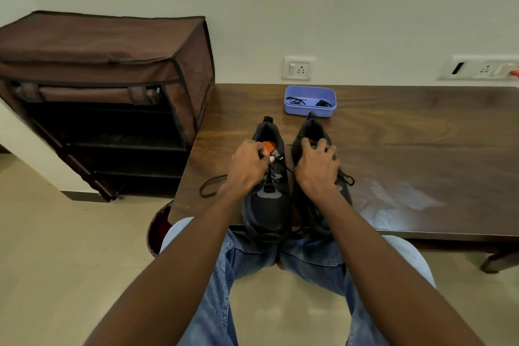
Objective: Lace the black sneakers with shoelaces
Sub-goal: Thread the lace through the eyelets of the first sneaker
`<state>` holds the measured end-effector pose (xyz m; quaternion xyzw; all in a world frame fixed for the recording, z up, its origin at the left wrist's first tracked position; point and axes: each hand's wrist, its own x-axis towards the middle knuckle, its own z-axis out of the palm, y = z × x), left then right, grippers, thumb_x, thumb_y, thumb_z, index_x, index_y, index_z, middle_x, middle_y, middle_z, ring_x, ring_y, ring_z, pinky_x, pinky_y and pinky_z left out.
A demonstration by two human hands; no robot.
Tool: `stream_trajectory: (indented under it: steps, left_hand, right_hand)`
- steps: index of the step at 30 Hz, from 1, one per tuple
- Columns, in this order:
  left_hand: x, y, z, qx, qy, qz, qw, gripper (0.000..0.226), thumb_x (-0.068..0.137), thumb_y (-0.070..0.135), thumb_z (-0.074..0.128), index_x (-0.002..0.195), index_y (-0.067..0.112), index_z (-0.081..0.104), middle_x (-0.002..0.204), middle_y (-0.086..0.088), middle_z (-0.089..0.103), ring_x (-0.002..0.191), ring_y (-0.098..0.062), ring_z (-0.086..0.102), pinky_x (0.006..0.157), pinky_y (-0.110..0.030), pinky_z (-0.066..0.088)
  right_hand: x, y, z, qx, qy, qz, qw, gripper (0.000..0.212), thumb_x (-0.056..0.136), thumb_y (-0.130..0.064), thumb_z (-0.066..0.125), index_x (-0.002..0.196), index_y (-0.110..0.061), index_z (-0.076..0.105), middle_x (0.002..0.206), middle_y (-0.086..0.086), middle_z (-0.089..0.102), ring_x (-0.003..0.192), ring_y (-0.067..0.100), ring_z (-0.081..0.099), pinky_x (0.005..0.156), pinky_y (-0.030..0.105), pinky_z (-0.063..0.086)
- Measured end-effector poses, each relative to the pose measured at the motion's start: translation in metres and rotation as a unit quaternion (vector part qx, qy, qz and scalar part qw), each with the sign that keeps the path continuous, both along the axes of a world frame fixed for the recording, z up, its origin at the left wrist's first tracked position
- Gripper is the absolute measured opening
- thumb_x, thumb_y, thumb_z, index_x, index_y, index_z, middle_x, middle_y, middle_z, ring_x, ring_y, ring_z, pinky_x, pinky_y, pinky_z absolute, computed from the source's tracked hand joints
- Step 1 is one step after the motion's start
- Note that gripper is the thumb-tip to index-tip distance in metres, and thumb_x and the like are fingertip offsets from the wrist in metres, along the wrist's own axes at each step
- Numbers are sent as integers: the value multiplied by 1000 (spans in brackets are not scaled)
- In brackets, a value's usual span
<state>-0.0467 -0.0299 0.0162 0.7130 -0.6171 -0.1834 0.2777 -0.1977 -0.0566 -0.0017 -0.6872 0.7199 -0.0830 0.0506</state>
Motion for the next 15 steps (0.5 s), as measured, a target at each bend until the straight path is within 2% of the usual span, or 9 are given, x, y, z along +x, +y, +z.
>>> stream_trajectory:
  steps: [2, 6, 9, 10, 11, 13, 15]
  left_hand:
    - [-9, -4, 1, -3, -1, 1, 1000, 18, 91, 26, 70, 76, 22, 60, 101, -1, 60, 87, -22, 58, 71, -32, 42]
    - [-17, -10, 0, 2, 6, 10, 1000, 22, 90, 25, 71, 71, 23, 60, 85, 1, 64, 78, -19, 61, 59, -26, 34]
    - [-15, -11, 3, 25, 38, 0, 999, 17, 88, 27, 75, 76, 19, 66, 81, 2, 67, 69, -12, 61, 52, -19, 37]
    - [-13, -11, 4, 37, 61, -8, 997, 14, 88, 25, 75, 79, 16, 68, 83, 1, 68, 68, -9, 62, 47, -16, 40]
    - [-12, -12, 5, 50, 89, -15, 995, 12, 89, 21, 74, 81, 14, 70, 84, -2, 69, 67, -8, 62, 43, -14, 42]
    - [-7, -13, 7, 64, 128, -26, 989, 7, 89, 14, 73, 83, 10, 71, 86, -5, 71, 70, -10, 64, 44, -12, 45]
    - [-3, -13, 8, 67, 144, -43, 986, 6, 89, 10, 72, 83, 9, 73, 84, -5, 72, 74, -12, 65, 54, -15, 46]
  right_hand:
    - [-24, -10, 2, 13, -9, -44, 999, 51, 99, -22, 49, 147, -21, 35, 149, 21, 31, 138, 47, 28, 106, 58, 36]
    - [-70, -24, 3, 30, -28, -82, 996, 50, 101, -18, 44, 150, -22, 34, 153, 20, 26, 141, 47, 21, 109, 62, 32]
    - [-78, -26, 3, 40, -72, -74, 994, 59, 100, -16, 49, 153, -26, 29, 161, 20, 16, 147, 46, 10, 116, 63, 18]
    - [-75, -26, 4, 15, -85, -66, 994, 59, 98, -17, 54, 152, -26, 33, 161, 20, 18, 148, 45, 10, 117, 62, 13]
    - [-70, -24, 6, -29, -104, -45, 993, 55, 95, -18, 59, 147, -25, 43, 157, 19, 28, 147, 41, 19, 118, 59, 14]
    - [-54, -19, 13, -117, -188, 33, 975, 34, 90, -13, 65, 124, -18, 67, 135, 12, 58, 129, 30, 50, 113, 41, 30]
    - [-35, -12, 18, -121, -287, 107, 944, 20, 88, -4, 65, 103, -11, 77, 110, 6, 70, 103, 20, 63, 92, 20, 42]
